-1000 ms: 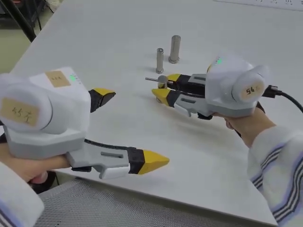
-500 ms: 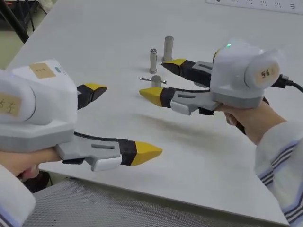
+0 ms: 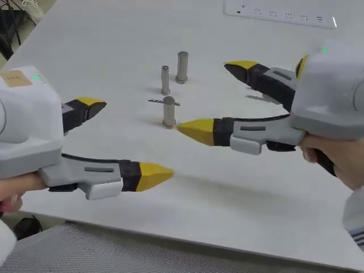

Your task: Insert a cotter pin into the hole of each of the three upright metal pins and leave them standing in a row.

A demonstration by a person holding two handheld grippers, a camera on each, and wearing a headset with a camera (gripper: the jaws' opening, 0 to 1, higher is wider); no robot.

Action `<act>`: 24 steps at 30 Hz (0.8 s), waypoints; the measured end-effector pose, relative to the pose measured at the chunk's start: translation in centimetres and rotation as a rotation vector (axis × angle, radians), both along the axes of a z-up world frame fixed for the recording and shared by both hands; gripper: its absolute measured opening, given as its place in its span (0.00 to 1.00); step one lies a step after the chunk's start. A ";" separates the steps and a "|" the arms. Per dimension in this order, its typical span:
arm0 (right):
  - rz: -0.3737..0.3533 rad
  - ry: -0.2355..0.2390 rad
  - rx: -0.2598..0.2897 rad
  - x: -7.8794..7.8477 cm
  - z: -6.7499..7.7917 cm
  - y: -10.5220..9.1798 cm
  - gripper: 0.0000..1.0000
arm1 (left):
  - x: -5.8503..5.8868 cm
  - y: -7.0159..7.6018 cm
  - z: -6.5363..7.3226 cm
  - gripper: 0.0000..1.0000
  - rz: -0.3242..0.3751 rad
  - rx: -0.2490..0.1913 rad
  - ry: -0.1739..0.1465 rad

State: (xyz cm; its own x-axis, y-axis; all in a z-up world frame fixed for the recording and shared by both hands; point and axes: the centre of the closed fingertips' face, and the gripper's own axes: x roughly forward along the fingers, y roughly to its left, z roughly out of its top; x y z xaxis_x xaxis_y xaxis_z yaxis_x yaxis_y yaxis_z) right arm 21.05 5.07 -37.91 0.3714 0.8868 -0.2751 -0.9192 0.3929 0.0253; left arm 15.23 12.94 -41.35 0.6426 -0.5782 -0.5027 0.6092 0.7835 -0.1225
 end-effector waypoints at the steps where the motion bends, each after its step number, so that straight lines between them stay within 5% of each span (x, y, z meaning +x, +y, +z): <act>1: -0.012 0.010 -0.002 -0.1 -0.1 -0.4 0.89 | 0.0 0.0 0.0 0.99 0.001 -0.001 -0.001; 6: -0.100 0.081 0.021 -0.1 -0.4 -3.0 0.92 | 0.0 0.3 0.2 0.99 0.004 -0.005 -0.004; 24: -0.275 0.176 -0.005 -1.4 -1.5 -9.5 0.98 | 0.6 1.3 0.4 0.99 0.026 -0.034 -0.005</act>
